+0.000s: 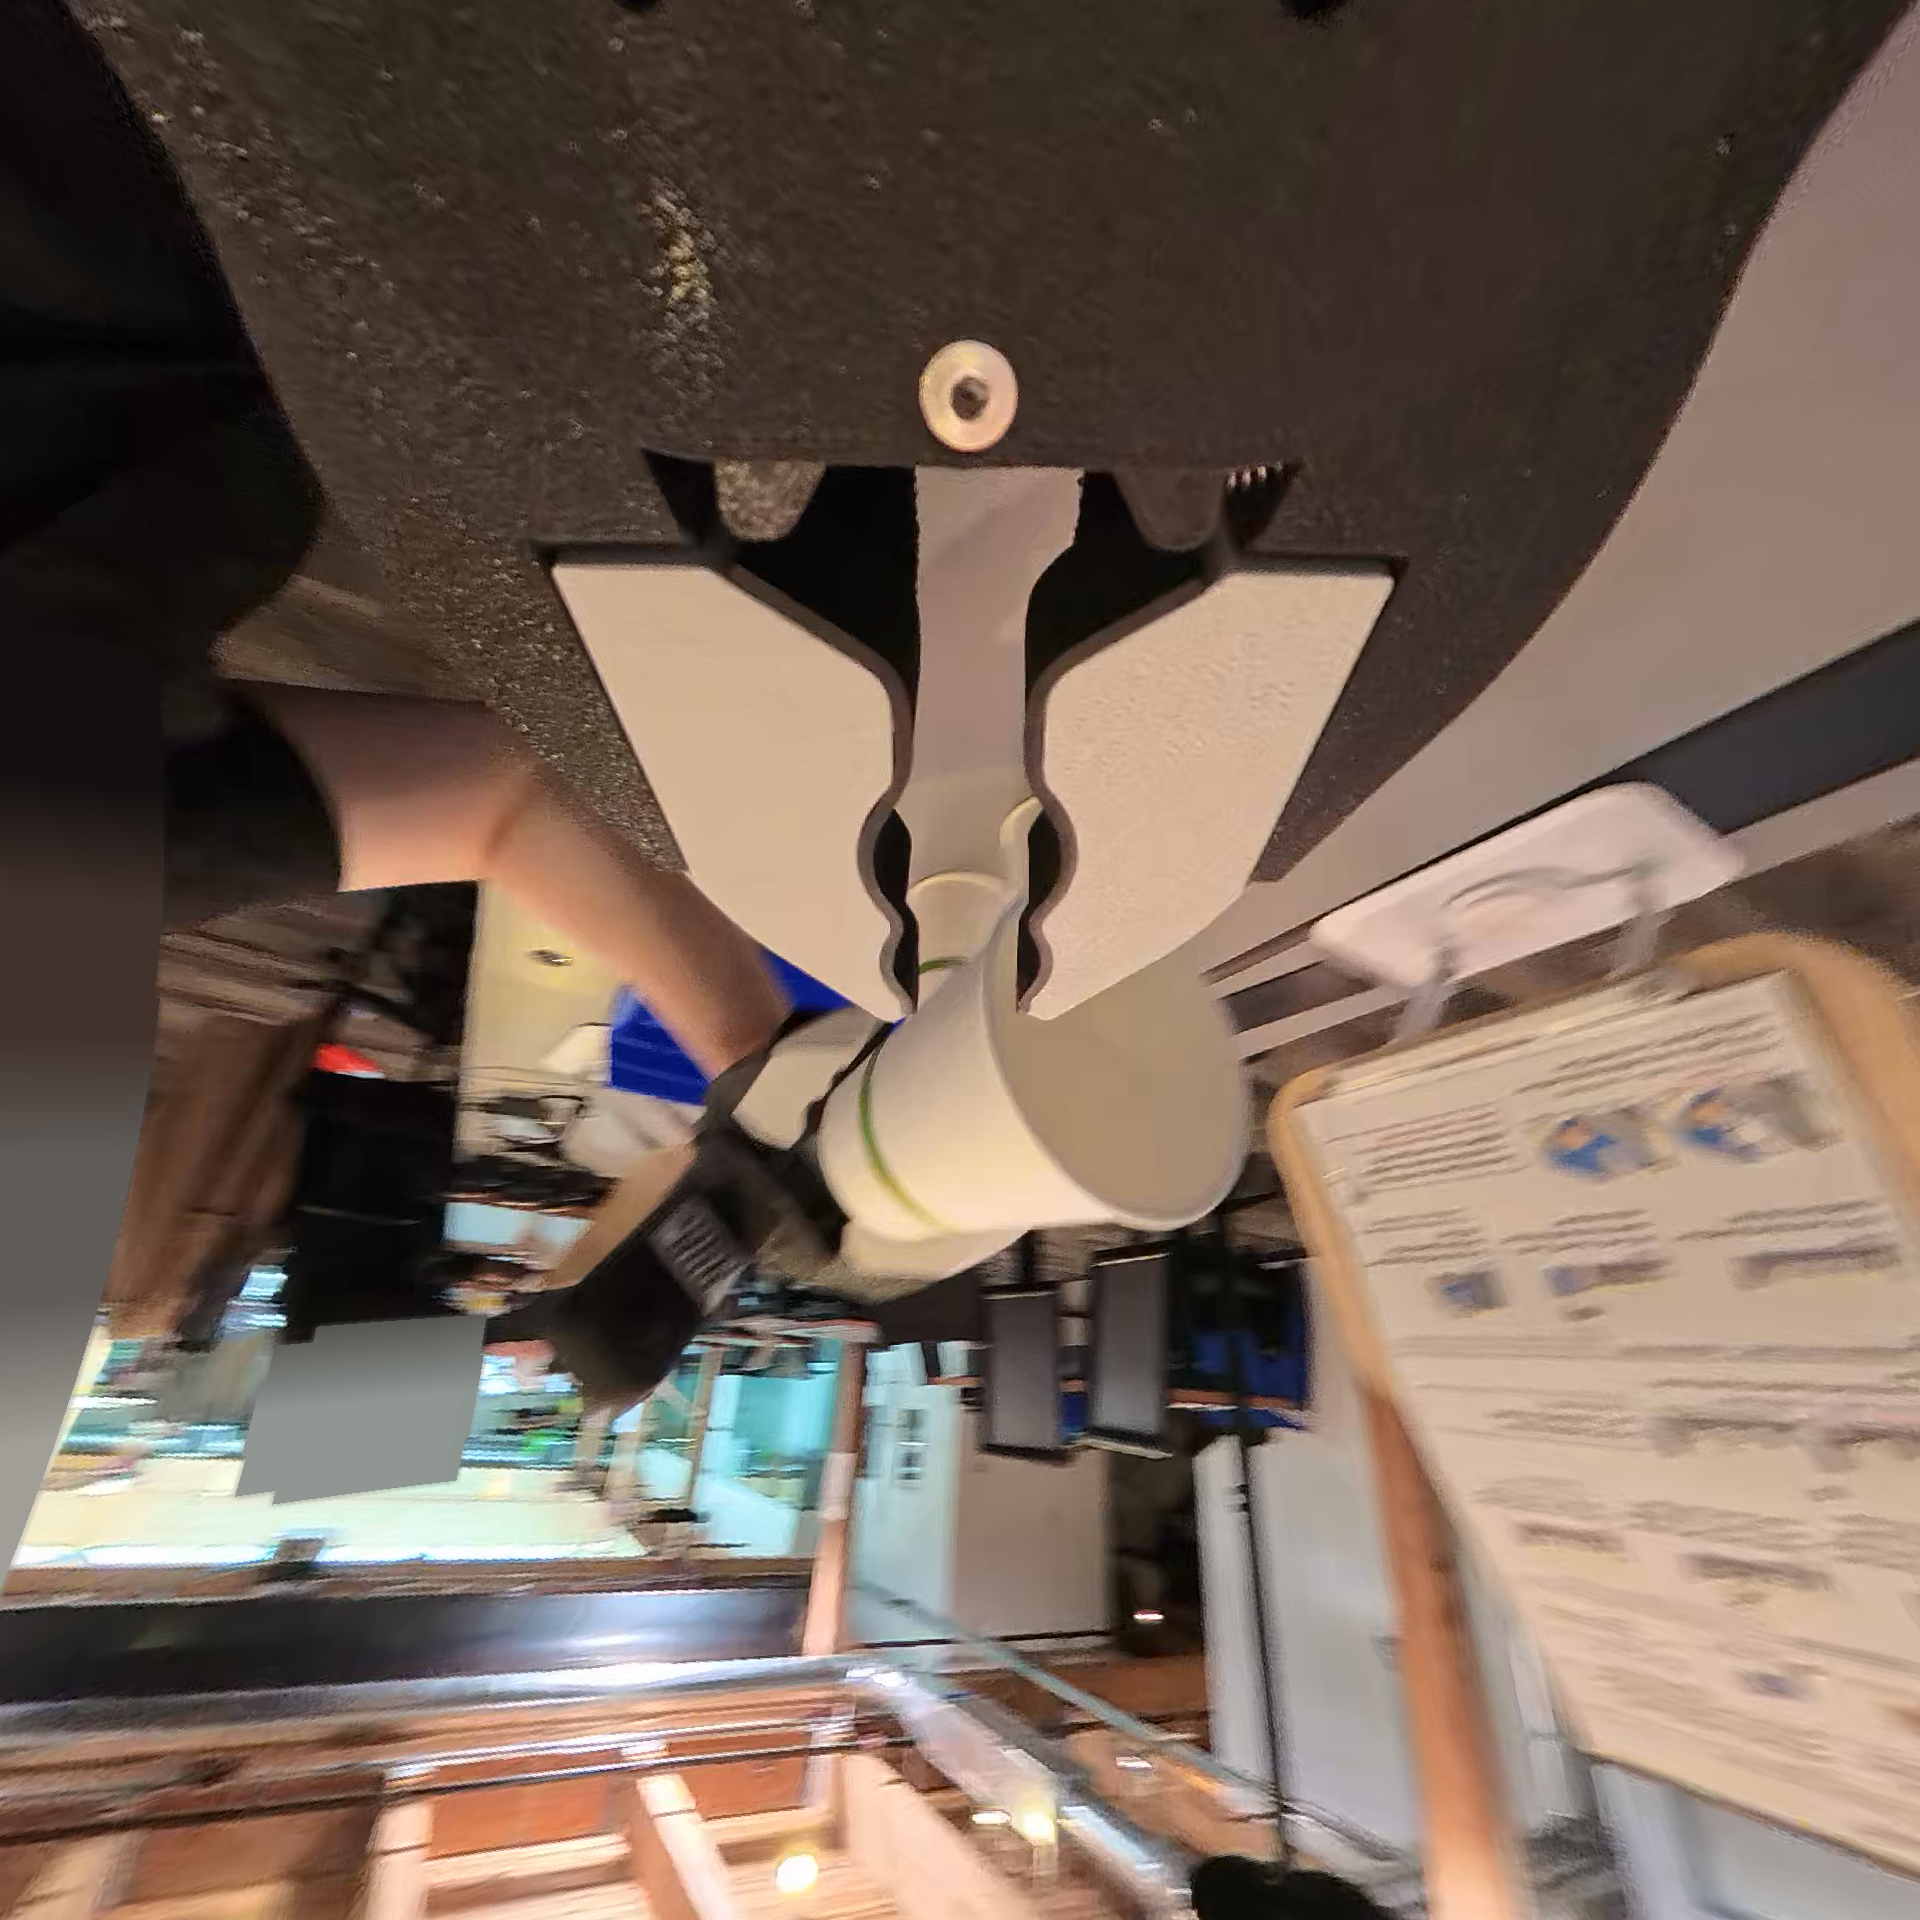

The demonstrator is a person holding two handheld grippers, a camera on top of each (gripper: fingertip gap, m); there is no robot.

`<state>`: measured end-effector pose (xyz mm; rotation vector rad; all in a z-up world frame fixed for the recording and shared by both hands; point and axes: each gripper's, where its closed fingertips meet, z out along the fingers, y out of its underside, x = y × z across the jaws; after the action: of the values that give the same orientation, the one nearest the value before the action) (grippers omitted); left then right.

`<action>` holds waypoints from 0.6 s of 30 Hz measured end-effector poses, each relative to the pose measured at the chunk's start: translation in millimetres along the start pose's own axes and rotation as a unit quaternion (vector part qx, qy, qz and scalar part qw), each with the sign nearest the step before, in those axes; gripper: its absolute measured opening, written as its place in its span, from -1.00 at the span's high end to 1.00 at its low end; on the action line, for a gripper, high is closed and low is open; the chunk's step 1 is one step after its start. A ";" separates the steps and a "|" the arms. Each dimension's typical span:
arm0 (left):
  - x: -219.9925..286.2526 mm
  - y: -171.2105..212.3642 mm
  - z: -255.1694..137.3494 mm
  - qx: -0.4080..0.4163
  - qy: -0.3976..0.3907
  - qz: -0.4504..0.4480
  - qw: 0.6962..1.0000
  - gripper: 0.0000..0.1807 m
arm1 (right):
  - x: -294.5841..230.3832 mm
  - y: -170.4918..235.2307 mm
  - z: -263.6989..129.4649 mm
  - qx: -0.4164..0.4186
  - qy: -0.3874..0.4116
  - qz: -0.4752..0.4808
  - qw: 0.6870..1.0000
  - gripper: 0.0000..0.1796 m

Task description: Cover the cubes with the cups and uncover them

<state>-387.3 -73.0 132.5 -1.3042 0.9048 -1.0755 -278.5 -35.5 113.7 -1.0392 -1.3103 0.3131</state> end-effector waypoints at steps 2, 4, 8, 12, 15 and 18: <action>-10.2 14.6 -14.2 -0.001 -0.040 -0.001 0.999 0.81 | 5.2 14.1 -6.4 -0.055 0.004 -0.001 0.998 0.15; -20.3 33.4 -27.8 -0.011 -0.079 -0.006 0.997 0.81 | 13.2 31.6 -13.2 -0.122 0.014 0.001 0.992 0.15; -38.6 69.5 -46.7 -0.038 -0.140 -0.014 0.989 0.82 | 21.6 68.0 -10.2 -0.231 -0.025 0.067 0.970 0.15; -42.5 86.6 -54.3 -0.033 -0.139 -0.040 0.989 0.82 | 23.9 115.2 -5.0 -0.375 -0.085 0.145 0.912 0.15; -43.6 86.4 -62.1 -0.016 -0.135 -0.057 0.989 0.82 | 26.4 145.7 -4.7 -0.467 -0.108 0.148 0.865 0.15; -43.7 83.8 -71.4 -0.007 -0.140 -0.056 0.989 0.82 | 25.7 171.8 -7.8 -0.546 -0.128 0.152 0.814 0.15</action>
<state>-459.6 -55.0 40.4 -1.4884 0.6372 -0.9427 -204.1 72.2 -0.8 -2.2581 -1.5764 -0.1252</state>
